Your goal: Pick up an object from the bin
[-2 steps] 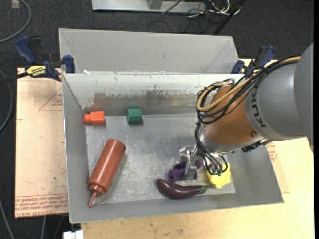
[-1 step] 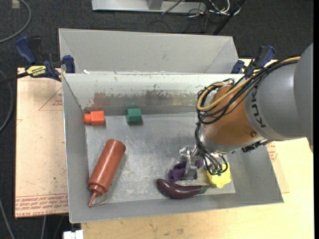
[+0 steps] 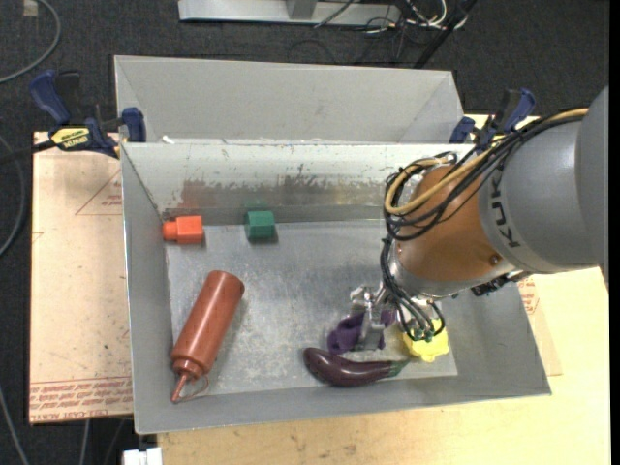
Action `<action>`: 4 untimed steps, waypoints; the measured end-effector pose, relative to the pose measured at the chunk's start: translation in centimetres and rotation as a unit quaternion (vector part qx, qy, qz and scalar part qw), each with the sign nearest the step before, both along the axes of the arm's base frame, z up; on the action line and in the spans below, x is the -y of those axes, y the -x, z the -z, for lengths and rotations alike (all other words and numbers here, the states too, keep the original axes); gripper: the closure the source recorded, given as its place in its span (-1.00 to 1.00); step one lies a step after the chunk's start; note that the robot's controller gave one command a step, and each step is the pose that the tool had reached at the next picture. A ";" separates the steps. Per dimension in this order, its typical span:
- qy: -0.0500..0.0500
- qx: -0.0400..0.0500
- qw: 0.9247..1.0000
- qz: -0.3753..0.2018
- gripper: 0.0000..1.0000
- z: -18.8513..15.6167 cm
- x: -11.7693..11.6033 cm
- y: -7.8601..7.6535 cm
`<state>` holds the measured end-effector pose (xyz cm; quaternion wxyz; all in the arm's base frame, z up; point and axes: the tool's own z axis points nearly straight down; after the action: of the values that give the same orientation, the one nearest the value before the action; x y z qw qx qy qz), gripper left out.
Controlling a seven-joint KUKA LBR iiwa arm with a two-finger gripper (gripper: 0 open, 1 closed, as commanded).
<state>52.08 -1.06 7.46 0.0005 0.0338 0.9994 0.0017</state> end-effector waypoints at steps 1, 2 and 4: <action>0.000 0.000 1.000 0.000 1.00 -1.7 0.0 0.1; 0.000 0.003 1.000 0.000 1.00 -2.8 0.0 -0.2; 0.000 -0.002 1.000 0.000 1.00 -6.0 0.0 0.1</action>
Offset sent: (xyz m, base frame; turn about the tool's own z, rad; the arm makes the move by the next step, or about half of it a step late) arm 0.0001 -0.0001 0.0110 0.0000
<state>51.96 -1.05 13.51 -0.0018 0.0336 0.9994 0.0021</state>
